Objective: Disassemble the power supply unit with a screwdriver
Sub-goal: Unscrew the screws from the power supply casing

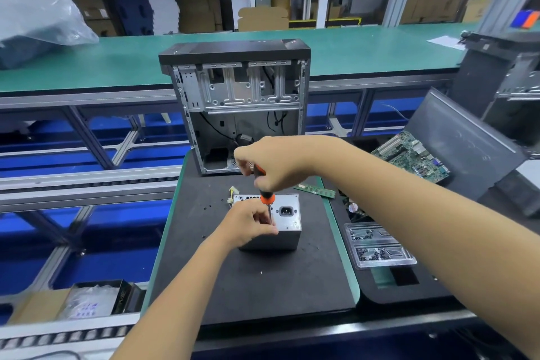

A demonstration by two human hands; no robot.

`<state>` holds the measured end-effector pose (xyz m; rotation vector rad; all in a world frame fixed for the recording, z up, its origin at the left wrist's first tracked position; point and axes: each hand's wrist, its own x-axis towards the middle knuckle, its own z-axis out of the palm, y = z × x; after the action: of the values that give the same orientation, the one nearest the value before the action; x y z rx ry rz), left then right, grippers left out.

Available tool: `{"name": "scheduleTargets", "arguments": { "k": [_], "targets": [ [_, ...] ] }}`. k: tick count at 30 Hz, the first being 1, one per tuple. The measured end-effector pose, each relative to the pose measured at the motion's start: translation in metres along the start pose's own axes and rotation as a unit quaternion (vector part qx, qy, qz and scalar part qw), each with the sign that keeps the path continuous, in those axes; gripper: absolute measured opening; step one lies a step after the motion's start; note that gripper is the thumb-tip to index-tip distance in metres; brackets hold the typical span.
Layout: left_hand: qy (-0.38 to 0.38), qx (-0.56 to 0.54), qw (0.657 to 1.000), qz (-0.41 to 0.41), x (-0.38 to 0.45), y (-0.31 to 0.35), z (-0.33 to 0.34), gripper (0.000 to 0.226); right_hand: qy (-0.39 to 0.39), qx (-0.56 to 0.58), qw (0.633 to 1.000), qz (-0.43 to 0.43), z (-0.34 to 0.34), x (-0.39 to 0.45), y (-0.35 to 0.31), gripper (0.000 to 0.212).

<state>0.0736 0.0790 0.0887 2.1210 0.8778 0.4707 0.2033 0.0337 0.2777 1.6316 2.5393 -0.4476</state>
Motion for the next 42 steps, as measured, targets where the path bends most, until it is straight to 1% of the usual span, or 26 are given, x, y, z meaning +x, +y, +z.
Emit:
{"name": "scheduleTargets", "arguments": {
  "k": [2,3,5,6,8,9,10,12,14,15,17,19,21,22,23,25,27,29,31,33,35,36,37,39,40,42],
  "targets": [
    [-0.003,0.007,1.0,0.006,0.0,0.0,0.0,0.016,-0.017,0.039,0.999,-0.01,-0.002,-0.002,-0.001,0.024],
    [-0.004,0.008,1.0,0.006,-0.001,0.001,0.0,0.016,-0.014,0.05,0.999,-0.012,-0.002,-0.002,-0.001,0.022],
    [-0.002,0.004,1.0,0.0,-0.001,0.001,0.0,0.017,0.008,0.052,0.999,-0.001,0.001,0.0,0.0,0.014],
    [-0.003,-0.003,1.0,-0.001,-0.001,0.001,0.0,0.017,0.019,0.044,0.999,0.019,0.002,0.001,0.0,0.02],
    [-0.005,-0.013,1.0,-0.003,0.0,0.003,-0.001,0.02,0.031,-0.012,0.996,0.088,0.003,0.002,0.0,0.041],
    [-0.003,-0.014,1.0,-0.004,0.0,0.003,-0.001,0.026,0.037,-0.058,0.991,0.116,0.004,0.003,0.001,0.043],
    [0.001,-0.013,1.0,-0.004,0.0,0.003,-0.001,0.033,0.043,-0.095,0.987,0.126,0.004,0.005,0.001,0.041],
    [0.003,-0.008,1.0,-0.001,0.0,0.003,-0.001,0.037,0.039,-0.098,0.989,0.103,0.004,0.005,0.002,0.029],
    [-0.002,-0.006,1.0,0.0,0.0,0.003,0.0,0.031,0.021,-0.062,0.996,0.059,0.001,0.002,0.004,0.016],
    [-0.002,-0.008,1.0,-0.002,0.0,0.003,0.0,0.026,0.014,-0.049,0.998,0.039,-0.001,0.0,0.005,0.014],
    [-0.002,-0.012,1.0,-0.007,-0.001,0.002,0.0,0.019,-0.006,-0.022,1.0,0.014,-0.004,-0.003,0.005,0.02],
    [-0.001,-0.01,1.0,-0.005,-0.001,0.002,0.0,0.018,-0.013,-0.001,1.0,0.002,-0.003,-0.003,0.006,0.021],
    [-0.004,-0.01,1.0,-0.005,-0.001,0.002,0.001,0.019,0.002,0.009,1.0,0.008,-0.001,-0.003,0.007,0.015],
    [-0.004,-0.01,1.0,-0.007,-0.001,0.002,0.001,0.019,0.014,0.011,1.0,0.021,0.0,-0.002,0.008,0.016],
    [-0.004,-0.009,1.0,-0.009,-0.001,0.002,0.001,0.019,0.024,0.005,0.999,0.041,0.001,-0.001,0.008,0.023],
    [-0.005,-0.005,1.0,-0.014,0.0,0.002,0.001,0.019,0.044,-0.053,0.993,0.097,0.004,0.001,0.008,0.031],
    [-0.001,-0.005,1.0,-0.016,0.0,0.004,0.001,0.023,0.058,-0.119,0.983,0.126,0.006,0.004,0.007,0.027],
    [0.003,-0.005,1.0,-0.01,0.0,0.004,0.0,0.03,0.043,-0.115,0.987,0.104,0.005,0.005,0.007,0.02],
    [0.001,0.002,1.0,-0.006,0.0,0.003,0.0,0.028,0.019,-0.068,0.995,0.065,-0.001,0.003,0.008,0.012],
    [0.0,0.004,1.0,-0.01,-0.001,0.002,0.0,0.019,-0.007,-0.015,0.999,0.035,-0.006,0.0,0.007,0.02],
    [0.0,0.006,1.0,-0.012,-0.001,0.001,0.0,0.018,-0.01,0.034,0.999,0.02,-0.003,-0.001,0.006,0.025],
    [0.001,0.005,1.0,-0.012,-0.001,0.001,0.001,0.018,0.006,0.031,0.999,0.022,0.001,0.0,0.005,0.024],
    [0.002,0.003,1.0,-0.013,-0.001,0.001,0.001,0.018,0.028,0.001,0.999,0.031,0.004,0.001,0.005,0.027],
    [0.002,-0.007,1.0,-0.012,-0.001,0.002,0.001,0.021,0.057,-0.083,0.991,0.086,0.006,0.005,0.005,0.039],
    [0.004,-0.01,1.0,-0.009,-0.001,0.002,0.001,0.026,0.057,-0.103,0.987,0.107,0.006,0.007,0.006,0.04],
    [0.005,-0.01,1.0,-0.004,-0.001,0.001,0.001,0.027,0.035,-0.09,0.99,0.098,0.005,0.011,0.007,0.035]
  ]
}}
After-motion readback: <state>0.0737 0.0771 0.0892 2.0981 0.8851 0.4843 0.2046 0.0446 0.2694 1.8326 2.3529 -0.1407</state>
